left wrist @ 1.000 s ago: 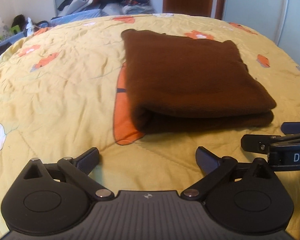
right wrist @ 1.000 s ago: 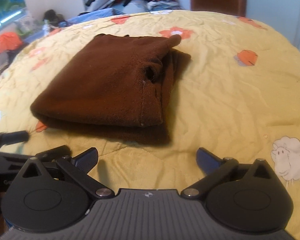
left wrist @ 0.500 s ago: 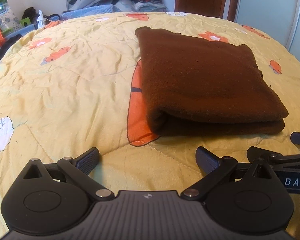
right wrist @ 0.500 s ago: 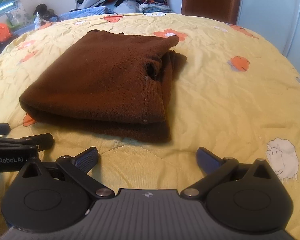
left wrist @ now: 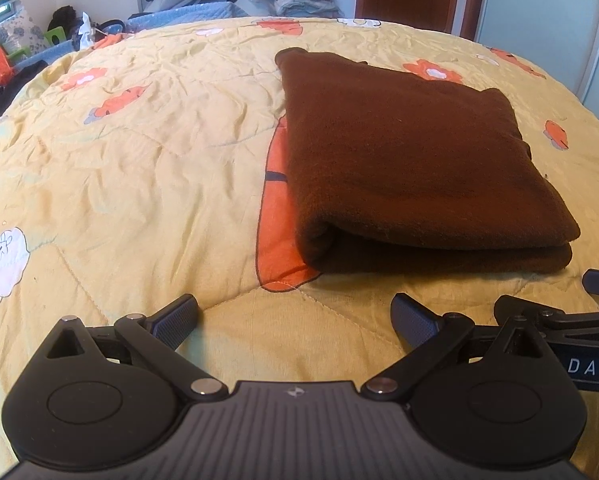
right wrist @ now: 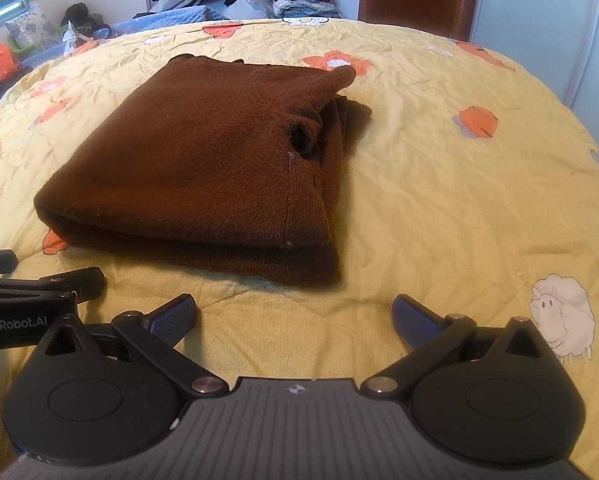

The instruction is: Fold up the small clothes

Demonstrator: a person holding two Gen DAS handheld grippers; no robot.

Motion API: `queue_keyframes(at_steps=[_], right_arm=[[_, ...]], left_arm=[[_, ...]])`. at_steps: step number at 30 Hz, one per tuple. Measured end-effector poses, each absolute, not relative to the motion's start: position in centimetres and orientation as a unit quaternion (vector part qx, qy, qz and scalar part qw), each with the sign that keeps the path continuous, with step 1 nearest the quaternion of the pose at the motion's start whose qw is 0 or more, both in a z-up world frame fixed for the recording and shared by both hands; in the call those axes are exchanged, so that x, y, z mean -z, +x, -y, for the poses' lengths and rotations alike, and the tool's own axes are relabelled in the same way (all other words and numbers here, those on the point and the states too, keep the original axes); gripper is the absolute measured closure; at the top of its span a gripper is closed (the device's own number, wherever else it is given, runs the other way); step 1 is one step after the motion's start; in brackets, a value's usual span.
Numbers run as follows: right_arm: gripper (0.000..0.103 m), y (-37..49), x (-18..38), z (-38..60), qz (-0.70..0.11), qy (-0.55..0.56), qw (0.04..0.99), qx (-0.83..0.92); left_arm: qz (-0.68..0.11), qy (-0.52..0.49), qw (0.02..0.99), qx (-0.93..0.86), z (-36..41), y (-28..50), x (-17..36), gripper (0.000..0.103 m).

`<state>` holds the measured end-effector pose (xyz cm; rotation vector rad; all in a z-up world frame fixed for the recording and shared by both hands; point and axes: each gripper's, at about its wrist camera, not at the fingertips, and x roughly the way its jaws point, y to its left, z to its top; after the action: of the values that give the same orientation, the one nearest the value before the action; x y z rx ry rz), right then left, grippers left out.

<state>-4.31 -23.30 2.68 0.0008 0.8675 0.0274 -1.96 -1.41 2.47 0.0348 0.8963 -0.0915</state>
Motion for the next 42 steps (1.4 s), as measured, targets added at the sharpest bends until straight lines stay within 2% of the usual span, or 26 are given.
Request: queue_keyframes(at_steps=[42], right_arm=[[0.0, -3.55, -2.85, 23.41, -0.436, 0.004, 0.9, -0.007]], left_arm=[[-0.444, 0.012, 0.895, 0.034, 1.48, -1.4, -2.63, 0.0]])
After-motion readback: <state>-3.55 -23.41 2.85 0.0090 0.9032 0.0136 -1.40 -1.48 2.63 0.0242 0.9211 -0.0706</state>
